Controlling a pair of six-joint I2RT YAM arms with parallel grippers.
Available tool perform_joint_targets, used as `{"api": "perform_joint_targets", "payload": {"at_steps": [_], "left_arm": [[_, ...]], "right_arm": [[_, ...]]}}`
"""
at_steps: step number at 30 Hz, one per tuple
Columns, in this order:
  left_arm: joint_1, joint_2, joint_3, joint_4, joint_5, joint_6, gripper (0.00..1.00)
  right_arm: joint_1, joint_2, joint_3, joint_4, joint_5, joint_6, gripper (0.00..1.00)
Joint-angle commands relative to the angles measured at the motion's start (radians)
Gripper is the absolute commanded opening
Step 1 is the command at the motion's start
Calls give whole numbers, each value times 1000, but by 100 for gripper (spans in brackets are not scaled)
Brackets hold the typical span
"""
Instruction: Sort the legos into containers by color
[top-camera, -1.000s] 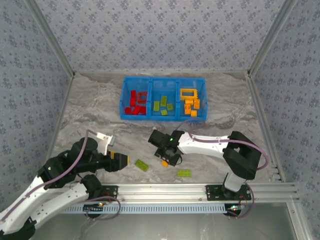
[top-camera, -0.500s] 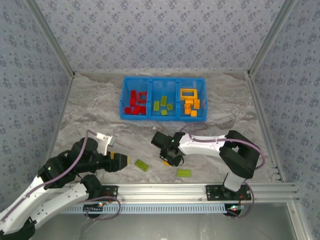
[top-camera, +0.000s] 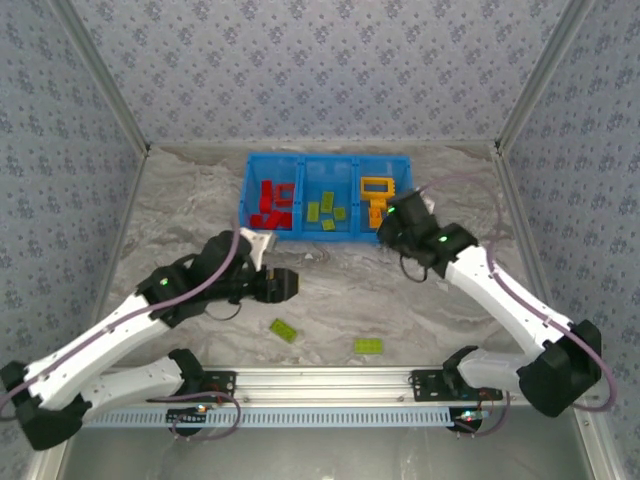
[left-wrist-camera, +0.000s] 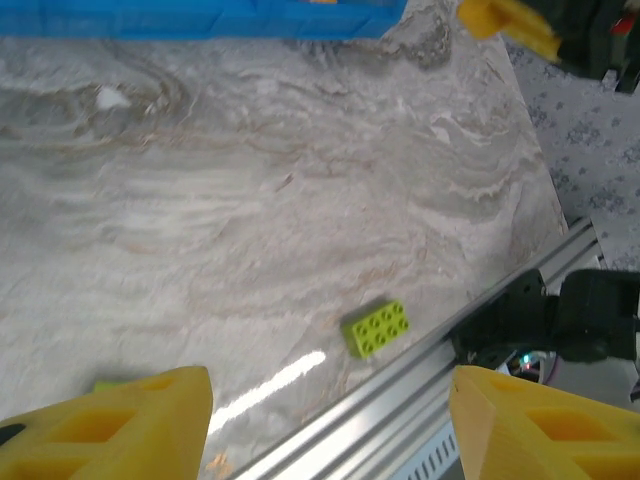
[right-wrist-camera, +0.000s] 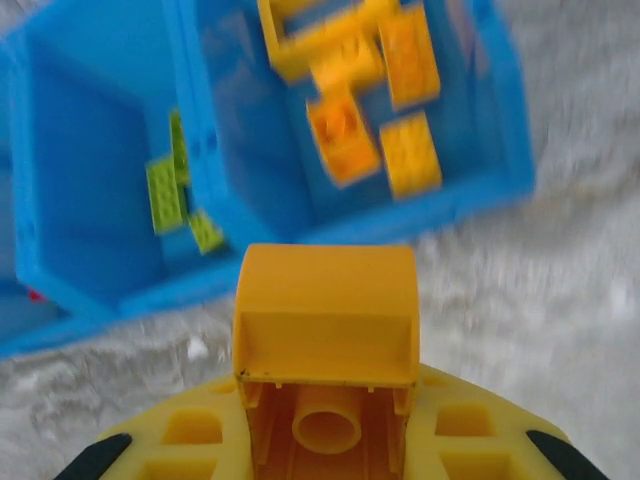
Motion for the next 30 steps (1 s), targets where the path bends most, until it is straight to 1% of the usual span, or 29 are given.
{"api": "perform_joint_targets", "payload": {"at_steps": [1,2,5,6,8,10,13,16,20,26,28,30], "left_arm": [[-27,98,75,141,-73,15,64],[-45,136,101,154,-113,15,64],[-101,233,153,201,-203,28,63],[-121,259,163,215,-235,25,63],[-160,323,188,249,-290,22,63],[-207,382,222,263,-350,30,63],[-254,481,298,243,-404,51,63],[-278,553,350,227,-404,54,62],[-289,576,359,236,-393,54,62],[-289,550,337,229,-402,49,62],[-290,542,329,228,-405,45,62],[-290,536,323,225,-408,42,62]], "right_arm": [[-166,65,-48,228,-416,-420,28],[-214,107,-30,258,-509,-452,28],[-291,264,63,265,-674,-510,28],[-300,314,103,253,-715,-524,28],[-305,409,191,221,-753,-542,28],[-305,489,247,193,-759,-548,28],[-309,582,319,161,-749,-536,30],[-312,669,389,122,-751,-512,30],[-313,736,420,109,-735,-486,32],[-314,784,420,102,-721,-470,33],[-311,790,422,99,-716,-469,38],[-310,793,426,89,-702,-470,46]]}}
